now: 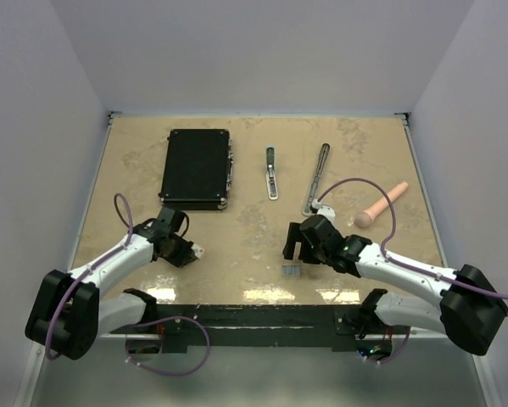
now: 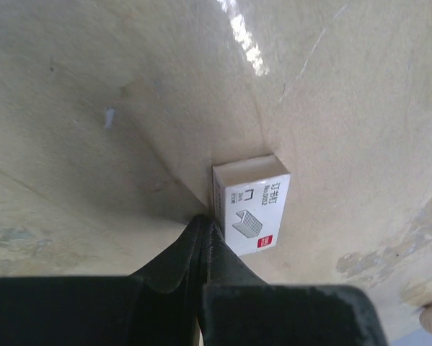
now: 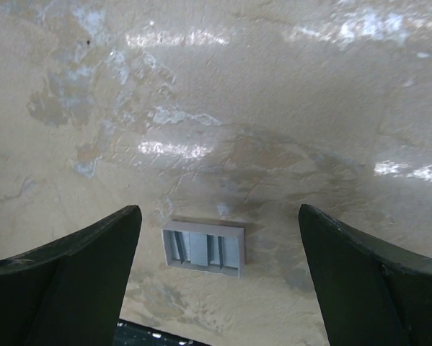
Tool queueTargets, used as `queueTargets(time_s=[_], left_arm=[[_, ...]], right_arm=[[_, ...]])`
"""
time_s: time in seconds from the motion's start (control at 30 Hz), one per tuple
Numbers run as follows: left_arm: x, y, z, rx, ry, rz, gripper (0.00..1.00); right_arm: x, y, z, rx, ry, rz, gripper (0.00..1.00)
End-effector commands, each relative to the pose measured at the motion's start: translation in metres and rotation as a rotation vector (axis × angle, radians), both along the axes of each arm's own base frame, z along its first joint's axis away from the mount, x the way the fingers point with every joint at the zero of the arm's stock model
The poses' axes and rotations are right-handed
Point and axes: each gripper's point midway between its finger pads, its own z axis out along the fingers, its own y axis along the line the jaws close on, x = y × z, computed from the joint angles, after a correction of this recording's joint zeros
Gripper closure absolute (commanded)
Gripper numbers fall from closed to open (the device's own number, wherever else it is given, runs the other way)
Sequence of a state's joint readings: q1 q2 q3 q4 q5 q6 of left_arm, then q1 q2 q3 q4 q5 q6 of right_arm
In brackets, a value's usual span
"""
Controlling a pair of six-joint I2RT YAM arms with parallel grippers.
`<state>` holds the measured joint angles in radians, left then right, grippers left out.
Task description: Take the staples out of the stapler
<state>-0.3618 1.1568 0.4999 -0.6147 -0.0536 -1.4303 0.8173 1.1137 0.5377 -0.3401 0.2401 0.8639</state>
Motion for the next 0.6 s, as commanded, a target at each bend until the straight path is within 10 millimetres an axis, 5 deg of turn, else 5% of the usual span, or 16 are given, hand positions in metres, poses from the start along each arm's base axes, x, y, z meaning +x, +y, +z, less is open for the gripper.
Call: queueTargets(time_s=[0.0, 0.33, 0.57], left_arm=[[-0.036, -0.001, -0.018, -0.004, 0.13, 0.006, 1.0], [-0.028, 0.004, 0.017, 0.035, 0.02, 0.014, 1.0], [0.019, 0.031, 0.073, 0.216, -0.264, -0.046, 1.0]], right_arm=[[-0.01, 0.019, -0.004, 0.09, 0.041, 0.069, 0.05], [-0.029, 0.021, -0.02, 0.129, 0.123, 0.089, 0.13], [-0.044, 0.014, -0.031, 0.108, 0.175, 0.111, 0.22]])
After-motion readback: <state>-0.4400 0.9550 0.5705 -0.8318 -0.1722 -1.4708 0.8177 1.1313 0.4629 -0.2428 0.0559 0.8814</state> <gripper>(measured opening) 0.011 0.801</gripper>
